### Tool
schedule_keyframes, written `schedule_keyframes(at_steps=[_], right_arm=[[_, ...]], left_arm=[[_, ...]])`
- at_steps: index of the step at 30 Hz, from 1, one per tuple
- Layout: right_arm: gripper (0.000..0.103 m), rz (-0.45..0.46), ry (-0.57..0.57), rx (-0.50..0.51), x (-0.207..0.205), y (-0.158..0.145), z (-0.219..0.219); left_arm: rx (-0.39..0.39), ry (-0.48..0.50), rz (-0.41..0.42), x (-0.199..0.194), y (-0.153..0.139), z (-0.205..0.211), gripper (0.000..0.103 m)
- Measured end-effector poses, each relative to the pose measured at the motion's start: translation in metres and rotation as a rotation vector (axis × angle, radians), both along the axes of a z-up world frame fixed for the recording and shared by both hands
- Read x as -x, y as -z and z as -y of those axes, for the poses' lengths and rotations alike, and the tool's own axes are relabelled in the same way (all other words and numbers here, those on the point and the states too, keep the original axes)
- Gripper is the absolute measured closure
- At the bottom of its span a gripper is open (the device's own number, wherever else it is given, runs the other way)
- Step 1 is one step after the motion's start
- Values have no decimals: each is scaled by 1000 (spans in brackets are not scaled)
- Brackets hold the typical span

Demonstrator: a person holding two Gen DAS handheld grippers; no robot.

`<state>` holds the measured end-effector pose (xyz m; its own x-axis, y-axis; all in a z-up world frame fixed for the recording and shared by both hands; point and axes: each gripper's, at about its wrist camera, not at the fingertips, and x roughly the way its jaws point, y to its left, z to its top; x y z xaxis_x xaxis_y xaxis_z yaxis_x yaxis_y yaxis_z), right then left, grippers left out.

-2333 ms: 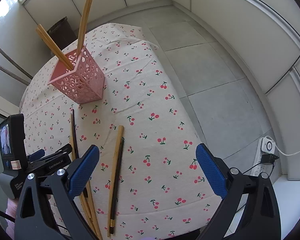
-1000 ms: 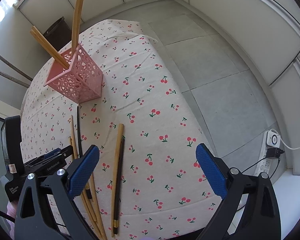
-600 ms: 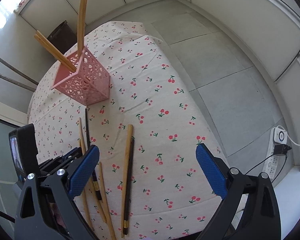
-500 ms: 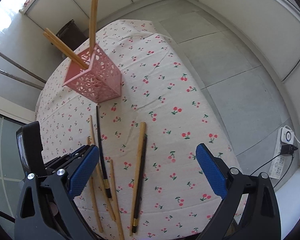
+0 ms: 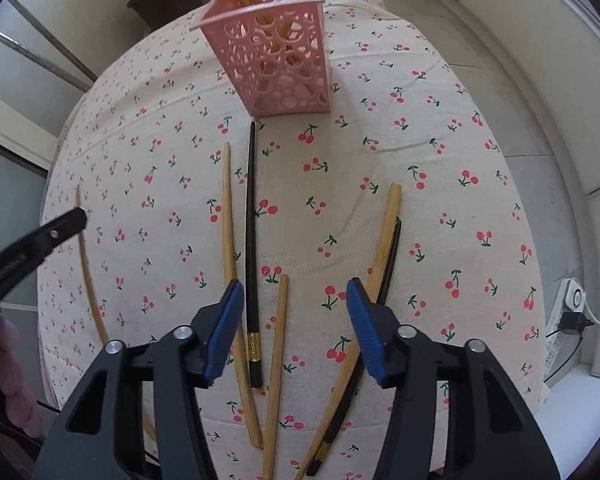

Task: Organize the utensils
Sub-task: 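Close the right gripper on a wooden chopstick while the left gripper lifts its chopstick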

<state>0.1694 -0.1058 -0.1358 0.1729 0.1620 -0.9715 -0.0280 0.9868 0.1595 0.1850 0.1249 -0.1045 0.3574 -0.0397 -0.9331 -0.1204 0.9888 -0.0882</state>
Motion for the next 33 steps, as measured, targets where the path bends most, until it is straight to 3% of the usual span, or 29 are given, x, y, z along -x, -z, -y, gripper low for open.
schedule_keyframes(at_steps=[9, 14, 19, 27, 33], right_arm=[[69, -14, -17, 59, -2, 20, -9], [95, 42, -93, 112, 6, 20, -25], [98, 87, -100, 88, 10, 15, -30], [98, 258, -99, -2, 25, -43, -19], [98, 380, -67, -130, 34, -93, -2]], left_arm=[[17, -24, 8, 6, -6, -16, 99], [15, -33, 4, 5, -4, -17, 99], [16, -31, 16, 6, -6, -16, 99], [34, 1, 130, 15, -36, -12, 99], [-10, 30, 252, 32, -69, 0, 99]])
